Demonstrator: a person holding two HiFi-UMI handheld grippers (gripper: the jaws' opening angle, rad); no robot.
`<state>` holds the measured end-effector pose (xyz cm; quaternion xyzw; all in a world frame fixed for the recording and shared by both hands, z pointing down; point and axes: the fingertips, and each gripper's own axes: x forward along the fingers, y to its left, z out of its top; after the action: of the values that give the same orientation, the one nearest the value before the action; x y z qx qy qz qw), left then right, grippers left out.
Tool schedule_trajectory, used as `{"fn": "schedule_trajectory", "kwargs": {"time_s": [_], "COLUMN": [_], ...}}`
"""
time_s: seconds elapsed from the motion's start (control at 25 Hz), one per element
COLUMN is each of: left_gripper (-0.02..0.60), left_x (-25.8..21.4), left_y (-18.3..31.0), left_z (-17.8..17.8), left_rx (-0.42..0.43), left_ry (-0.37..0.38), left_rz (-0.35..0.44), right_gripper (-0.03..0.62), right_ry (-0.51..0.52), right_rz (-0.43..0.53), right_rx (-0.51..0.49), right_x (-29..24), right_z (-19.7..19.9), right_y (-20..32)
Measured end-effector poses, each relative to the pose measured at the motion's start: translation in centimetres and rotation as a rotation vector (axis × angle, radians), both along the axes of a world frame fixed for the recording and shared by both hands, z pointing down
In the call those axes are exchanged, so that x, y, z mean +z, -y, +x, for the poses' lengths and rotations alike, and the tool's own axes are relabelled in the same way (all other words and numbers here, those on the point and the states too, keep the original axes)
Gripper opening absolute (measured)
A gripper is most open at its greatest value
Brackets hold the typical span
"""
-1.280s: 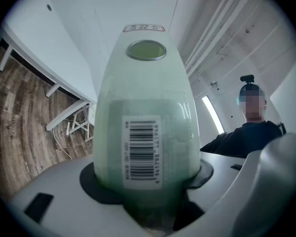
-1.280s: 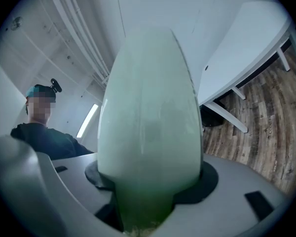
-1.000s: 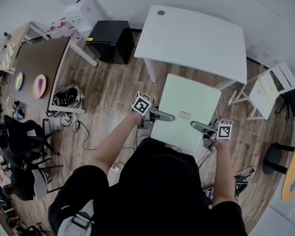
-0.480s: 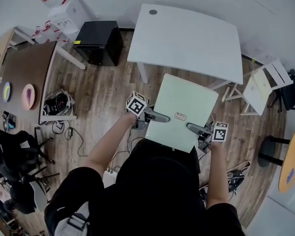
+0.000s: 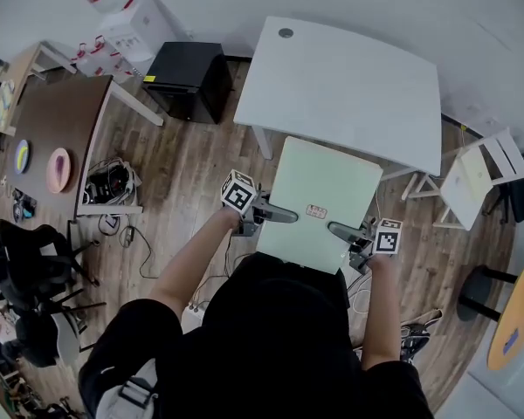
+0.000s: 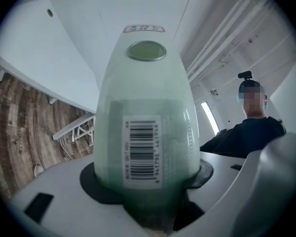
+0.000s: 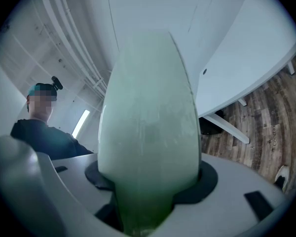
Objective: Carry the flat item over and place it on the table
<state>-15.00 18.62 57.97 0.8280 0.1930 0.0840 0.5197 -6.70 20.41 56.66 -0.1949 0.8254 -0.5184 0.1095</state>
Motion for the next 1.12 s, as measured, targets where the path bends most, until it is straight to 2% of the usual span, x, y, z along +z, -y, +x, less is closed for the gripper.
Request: {"fn": "schedule_trajectory", "kwargs": {"time_s": [0.24,0.44,0.56,0.76,1.12], "left_gripper": [0.302,0.302,0.302,0.302,0.302], "left_x": [-0.6,-0.8,-0.5,-0.4,0.6], "left_y": [5.2,8.6,10.1,11.8,15.8], "left_z": [2.4,5.0,7.0,10.5,13.8], "left_rx": [-0.057,-0.094,-0.092,-0.116,-0.163], "left_ry": [0.011,0.012,0.030,0.038,0.064], "left_rz": [0.009,-0.020,-0.003,-0.034,-0.049], "right_gripper": [0.301,0.301,0.301,0.301,0.301], "right_ry": [0.008,0.016,0.025,0.040,0.070], "right_rz": [0.012,-0.003,-0.018,-0.023,-0.030], "right_rx": [-0.050,-0.074,-0.083,-0.108,-0.142], "right_x": [-0.6,-0.8,-0.5,-0.2,1.2], "right_z": [2.6,5.1,7.3,10.7,14.0], "right_y": [5.6,9.2,10.8,12.9,17.1]}}
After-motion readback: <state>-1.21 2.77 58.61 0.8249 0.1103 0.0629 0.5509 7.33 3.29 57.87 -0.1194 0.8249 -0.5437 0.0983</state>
